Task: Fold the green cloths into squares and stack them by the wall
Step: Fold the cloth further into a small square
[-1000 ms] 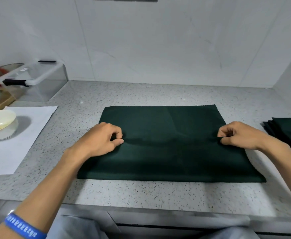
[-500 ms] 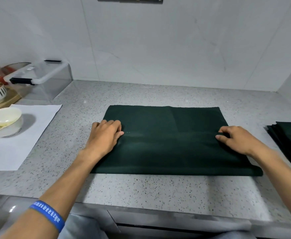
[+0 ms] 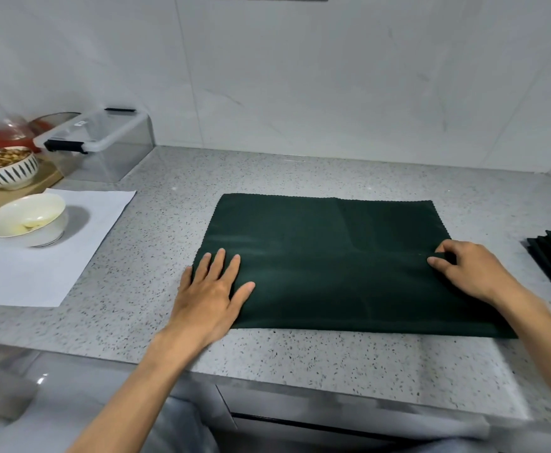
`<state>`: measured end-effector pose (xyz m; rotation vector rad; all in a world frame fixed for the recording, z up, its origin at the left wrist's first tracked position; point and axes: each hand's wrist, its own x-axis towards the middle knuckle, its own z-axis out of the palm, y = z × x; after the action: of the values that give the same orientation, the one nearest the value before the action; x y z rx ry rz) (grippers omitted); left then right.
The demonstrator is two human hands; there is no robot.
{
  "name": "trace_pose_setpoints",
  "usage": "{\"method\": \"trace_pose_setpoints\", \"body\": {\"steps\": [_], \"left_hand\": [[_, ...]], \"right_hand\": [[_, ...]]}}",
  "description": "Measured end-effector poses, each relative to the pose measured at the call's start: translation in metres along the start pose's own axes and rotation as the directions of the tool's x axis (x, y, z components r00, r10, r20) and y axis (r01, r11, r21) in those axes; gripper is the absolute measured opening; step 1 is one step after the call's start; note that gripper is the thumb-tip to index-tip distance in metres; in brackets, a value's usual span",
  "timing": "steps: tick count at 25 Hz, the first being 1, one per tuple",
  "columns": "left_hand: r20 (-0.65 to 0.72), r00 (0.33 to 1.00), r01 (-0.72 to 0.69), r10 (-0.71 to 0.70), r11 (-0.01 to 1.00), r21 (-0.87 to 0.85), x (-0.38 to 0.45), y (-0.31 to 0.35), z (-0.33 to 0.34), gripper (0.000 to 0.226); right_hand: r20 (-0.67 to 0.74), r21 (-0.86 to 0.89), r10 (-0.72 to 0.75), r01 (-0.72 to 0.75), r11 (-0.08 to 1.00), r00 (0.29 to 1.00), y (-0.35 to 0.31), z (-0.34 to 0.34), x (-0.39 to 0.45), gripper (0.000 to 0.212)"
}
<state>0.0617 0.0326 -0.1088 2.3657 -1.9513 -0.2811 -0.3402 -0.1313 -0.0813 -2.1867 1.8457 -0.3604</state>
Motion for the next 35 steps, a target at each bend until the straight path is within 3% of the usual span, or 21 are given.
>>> {"method": "trace_pose_setpoints", "body": {"steps": [3,5,8,14,17,20,22,26,29,31,33,35], "left_hand": [[-0.004,1.000,0.012,-0.012,0.996,0.092,0.011,-0.001,-0.018,0.065],[-0.037,0.997,-0.062,0.069,0.987,0.150,0.031,0.000,-0.031,0.053],[-0.018,0.985,-0.172,0.173,0.983,0.061,0.063,0.001,-0.045,0.045],[-0.020,0.981,-0.192,0.191,0.976,-0.103,0.080,-0.008,-0.051,0.005],[-0.133,0.961,-0.258,0.243,0.961,-0.103,0.077,-0.008,-0.046,0.012],[-0.346,0.903,-0.314,0.256,0.941,-0.123,0.078,-0.004,-0.043,0.012],[-0.395,0.885,-0.324,0.245,0.935,-0.146,0.080,-0.003,-0.042,0.011],[-0.272,0.944,-0.216,0.187,0.973,-0.080,0.073,0.004,-0.040,0.022],[-0.316,0.930,-0.193,0.188,0.981,0.015,0.033,0.021,-0.029,0.053],[-0.204,0.967,-0.168,0.153,0.984,-0.057,-0.007,0.044,-0.013,0.057],[-0.119,0.987,-0.118,0.113,0.992,-0.044,-0.034,0.059,0.010,0.060],[-0.139,0.988,-0.078,0.072,0.996,-0.042,-0.045,0.060,0.025,0.074]], "right_hand": [[0.015,-0.003,0.001,-0.001,1.000,1.000,-0.001,-0.002,0.000,0.013],[0.026,0.003,0.005,-0.005,1.000,1.000,-0.001,-0.003,0.001,0.012],[0.024,-0.005,0.004,-0.004,1.000,1.000,-0.001,-0.002,0.001,0.012],[0.005,0.043,-0.020,0.020,0.999,1.000,0.001,0.001,0.000,0.010],[-0.031,0.096,-0.017,0.020,0.995,0.999,0.006,0.002,-0.006,0.009],[-0.058,0.209,0.022,-0.009,0.978,0.998,0.008,-0.003,-0.007,0.008],[-0.061,0.259,0.043,-0.026,0.966,0.997,0.009,-0.005,-0.005,0.007],[-0.054,0.200,0.102,-0.089,0.976,0.993,0.007,-0.003,-0.008,0.019],[-0.237,-0.074,0.045,-0.064,0.995,0.970,-0.025,-0.001,-0.034,0.038],[-0.329,-0.048,-0.084,0.072,0.996,0.941,-0.067,0.015,-0.071,0.037],[-0.248,-0.045,-0.209,0.204,0.978,0.946,-0.109,0.046,-0.117,0.044],[-0.104,-0.073,-0.258,0.251,0.965,0.961,-0.135,0.076,-0.148,0.057]]}}
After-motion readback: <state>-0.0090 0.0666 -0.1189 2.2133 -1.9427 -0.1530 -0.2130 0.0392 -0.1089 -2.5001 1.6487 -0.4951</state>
